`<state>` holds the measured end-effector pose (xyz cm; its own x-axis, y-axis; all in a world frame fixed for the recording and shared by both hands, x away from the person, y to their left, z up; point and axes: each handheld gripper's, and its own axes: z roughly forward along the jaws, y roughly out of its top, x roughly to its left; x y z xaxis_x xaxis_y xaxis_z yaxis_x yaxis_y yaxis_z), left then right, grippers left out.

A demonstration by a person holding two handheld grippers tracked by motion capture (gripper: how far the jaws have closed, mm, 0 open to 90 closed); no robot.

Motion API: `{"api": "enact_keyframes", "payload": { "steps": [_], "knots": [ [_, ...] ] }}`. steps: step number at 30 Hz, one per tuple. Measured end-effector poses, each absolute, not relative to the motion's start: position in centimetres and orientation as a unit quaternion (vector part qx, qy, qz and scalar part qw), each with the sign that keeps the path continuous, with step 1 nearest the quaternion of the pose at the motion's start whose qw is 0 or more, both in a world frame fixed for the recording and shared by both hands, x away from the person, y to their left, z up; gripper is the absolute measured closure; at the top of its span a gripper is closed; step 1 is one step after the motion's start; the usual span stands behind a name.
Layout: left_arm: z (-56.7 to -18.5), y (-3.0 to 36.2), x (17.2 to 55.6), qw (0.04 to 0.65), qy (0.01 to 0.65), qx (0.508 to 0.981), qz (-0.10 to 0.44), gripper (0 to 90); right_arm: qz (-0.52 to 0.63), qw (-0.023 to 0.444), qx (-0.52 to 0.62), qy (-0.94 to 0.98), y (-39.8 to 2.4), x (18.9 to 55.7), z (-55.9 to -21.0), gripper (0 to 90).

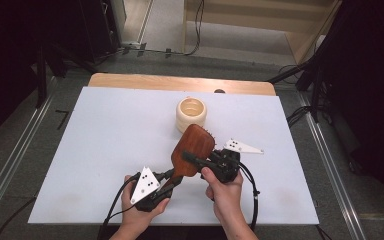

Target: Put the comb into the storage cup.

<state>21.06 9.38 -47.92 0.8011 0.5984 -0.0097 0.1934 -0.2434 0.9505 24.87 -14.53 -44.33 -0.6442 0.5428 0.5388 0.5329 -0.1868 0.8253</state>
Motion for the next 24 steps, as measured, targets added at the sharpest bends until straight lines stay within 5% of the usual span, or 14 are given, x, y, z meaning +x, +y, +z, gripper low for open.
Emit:
{"api": "enact_keyframes", "payload": {
  "steps": [4, 12, 19, 24],
  "knots": [
    [-47.9, 9.6, 21.3, 0.566, 0.258, 0.766, 0.161, 69.2, 0.650, -0.001, 0.406, 0.642, -14.3, 24.7, -44.2, 50.9],
    [-47.5, 10.0, 21.7, 0.571, 0.270, 0.761, 0.147, 25.7, 0.653, 0.019, 0.392, 0.648, -14.6, 24.6, -44.0, 53.6],
    [-47.8, 10.5, 22.3, 0.563, 0.284, 0.764, 0.134, 3.1, 0.657, 0.037, 0.390, 0.645, -15.3, 24.5, -43.7, 53.7],
    [-47.9, 11.1, 22.4, 0.568, 0.279, 0.763, 0.131, 0.0, 0.659, 0.049, 0.387, 0.642, -15.7, 24.4, -43.5, 53.7]
  ]
}}
